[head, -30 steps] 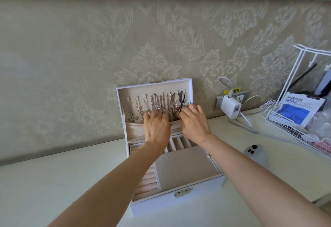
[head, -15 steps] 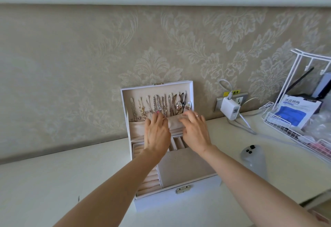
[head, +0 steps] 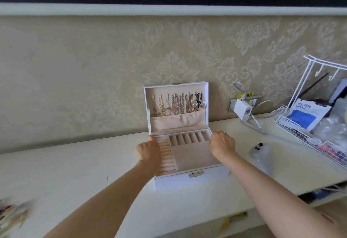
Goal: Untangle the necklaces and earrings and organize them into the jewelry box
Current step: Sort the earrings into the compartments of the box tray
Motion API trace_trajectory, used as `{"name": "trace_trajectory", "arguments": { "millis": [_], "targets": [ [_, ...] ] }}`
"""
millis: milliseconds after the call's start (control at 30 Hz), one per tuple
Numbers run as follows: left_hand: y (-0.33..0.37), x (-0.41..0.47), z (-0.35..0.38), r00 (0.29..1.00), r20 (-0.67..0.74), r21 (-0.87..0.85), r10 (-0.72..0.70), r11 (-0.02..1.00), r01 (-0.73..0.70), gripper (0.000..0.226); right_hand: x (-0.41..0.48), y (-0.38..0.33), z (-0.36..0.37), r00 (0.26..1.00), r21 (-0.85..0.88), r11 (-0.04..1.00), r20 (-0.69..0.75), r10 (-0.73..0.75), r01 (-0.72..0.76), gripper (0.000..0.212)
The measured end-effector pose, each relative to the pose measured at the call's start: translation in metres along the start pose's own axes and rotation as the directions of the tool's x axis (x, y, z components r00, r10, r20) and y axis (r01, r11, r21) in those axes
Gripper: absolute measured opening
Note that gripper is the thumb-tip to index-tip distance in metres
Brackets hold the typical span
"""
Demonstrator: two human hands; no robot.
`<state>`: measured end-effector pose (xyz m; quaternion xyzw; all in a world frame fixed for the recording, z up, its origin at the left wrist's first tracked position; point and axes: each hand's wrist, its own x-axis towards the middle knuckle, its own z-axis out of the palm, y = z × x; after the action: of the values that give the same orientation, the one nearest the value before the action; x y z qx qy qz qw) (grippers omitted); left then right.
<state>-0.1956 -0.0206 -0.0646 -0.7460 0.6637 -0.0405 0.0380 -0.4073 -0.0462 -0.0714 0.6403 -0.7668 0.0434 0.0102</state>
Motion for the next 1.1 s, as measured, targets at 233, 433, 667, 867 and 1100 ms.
{"name": "trace_trajectory", "arguments": {
  "millis": [233, 433, 667, 867, 1100],
  "targets": [
    [0.002, -0.019, 0.000, 0.995, -0.004, -0.073, 0.103, 0.992, -0.103, 0.055, -0.006, 0.003, -0.003, 1.000, 0.009, 1.000, 0.010, 0.005, -0.005, 0.032],
    [-0.015, -0.021, -0.004, 0.999, 0.013, -0.077, 0.030, 0.997, -0.029, 0.052, -0.016, -0.017, -0.005, 0.999, 0.027, 1.000, 0.031, -0.018, 0.017, 0.032],
    [-0.054, -0.022, 0.006, 0.995, 0.024, -0.059, -0.098, 0.993, 0.100, 0.053, -0.029, -0.059, -0.005, 0.995, 0.047, 0.996, 0.060, -0.083, 0.081, 0.034],
    [-0.100, -0.025, 0.014, 0.985, 0.007, 0.025, -0.170, 0.985, 0.170, 0.063, -0.044, -0.104, -0.009, 0.982, 0.094, 0.983, 0.086, -0.168, 0.160, 0.032],
    [-0.164, -0.031, 0.024, 0.957, 0.022, 0.053, -0.290, 0.956, 0.288, 0.057, -0.058, -0.160, -0.007, 0.962, 0.164, 0.958, 0.100, -0.256, 0.237, 0.028]
  ]
}}
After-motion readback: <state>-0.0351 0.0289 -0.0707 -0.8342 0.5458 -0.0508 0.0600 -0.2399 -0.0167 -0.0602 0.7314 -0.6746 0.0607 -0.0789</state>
